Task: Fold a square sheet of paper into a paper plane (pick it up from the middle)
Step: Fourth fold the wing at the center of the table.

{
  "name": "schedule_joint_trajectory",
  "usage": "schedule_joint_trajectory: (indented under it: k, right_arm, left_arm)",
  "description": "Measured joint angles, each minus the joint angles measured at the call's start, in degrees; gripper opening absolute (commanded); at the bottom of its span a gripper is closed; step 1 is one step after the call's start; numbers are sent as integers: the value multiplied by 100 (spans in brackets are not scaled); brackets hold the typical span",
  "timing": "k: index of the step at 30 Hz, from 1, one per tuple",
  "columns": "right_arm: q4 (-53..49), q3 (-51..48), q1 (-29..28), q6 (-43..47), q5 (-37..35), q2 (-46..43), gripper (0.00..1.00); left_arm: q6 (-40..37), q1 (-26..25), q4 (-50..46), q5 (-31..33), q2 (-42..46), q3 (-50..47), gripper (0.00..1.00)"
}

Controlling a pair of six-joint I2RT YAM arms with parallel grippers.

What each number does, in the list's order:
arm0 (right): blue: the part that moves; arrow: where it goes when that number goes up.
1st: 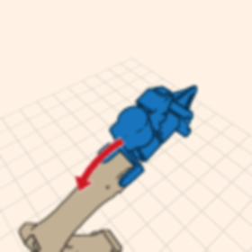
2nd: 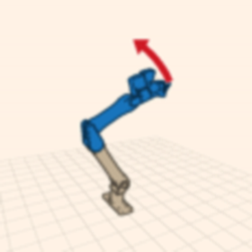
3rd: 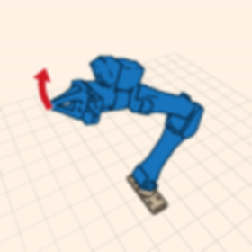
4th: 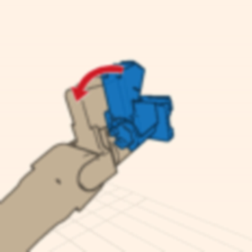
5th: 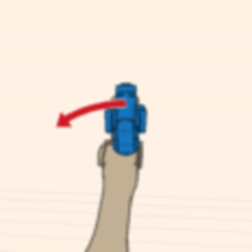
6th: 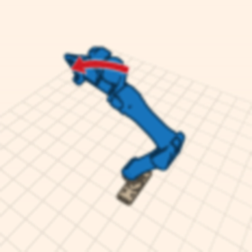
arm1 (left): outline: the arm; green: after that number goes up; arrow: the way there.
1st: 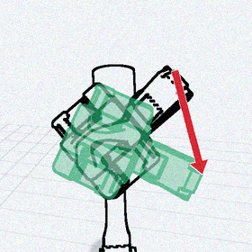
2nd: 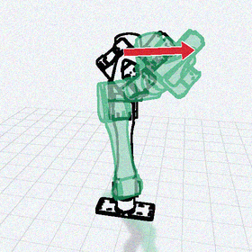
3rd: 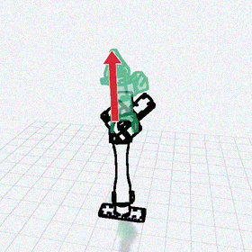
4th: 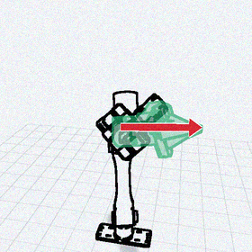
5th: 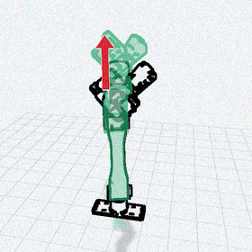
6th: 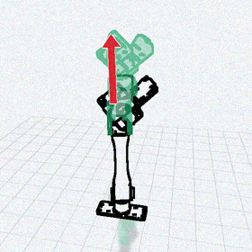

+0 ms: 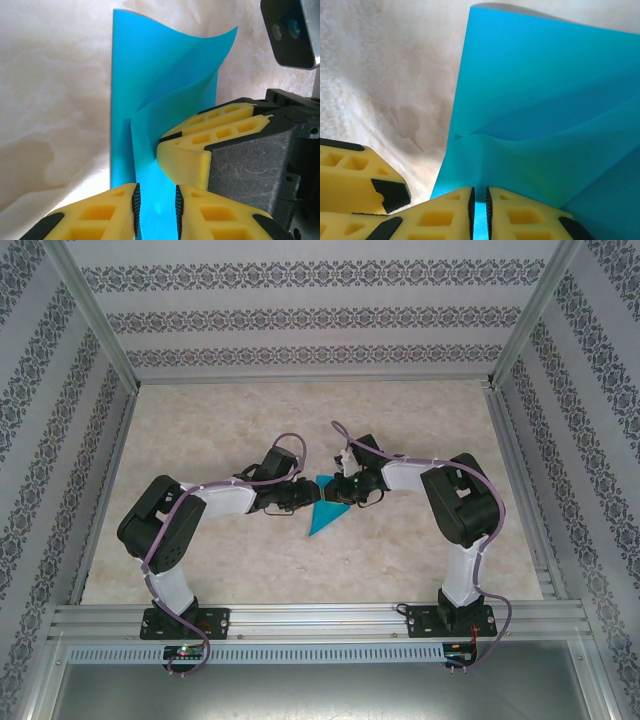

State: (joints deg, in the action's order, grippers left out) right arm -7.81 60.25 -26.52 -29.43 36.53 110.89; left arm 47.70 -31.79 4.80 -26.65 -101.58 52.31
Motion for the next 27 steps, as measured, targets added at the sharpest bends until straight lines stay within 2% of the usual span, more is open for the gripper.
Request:
schedule_joint_trajectory:
  k: [6, 22, 27]
  right_arm:
    - [20, 0, 0, -39, 22, -2, 19]
    - [42, -22, 0, -61, 17, -24, 19]
    - [59, -42, 0, -63, 17, -35, 19]
  left_arm:
    - [-2, 0, 66, -162, -153, 11, 24]
    - [-11, 4, 15, -24, -295, 22, 28]
    - [-13, 4, 20, -13, -295, 22, 25]
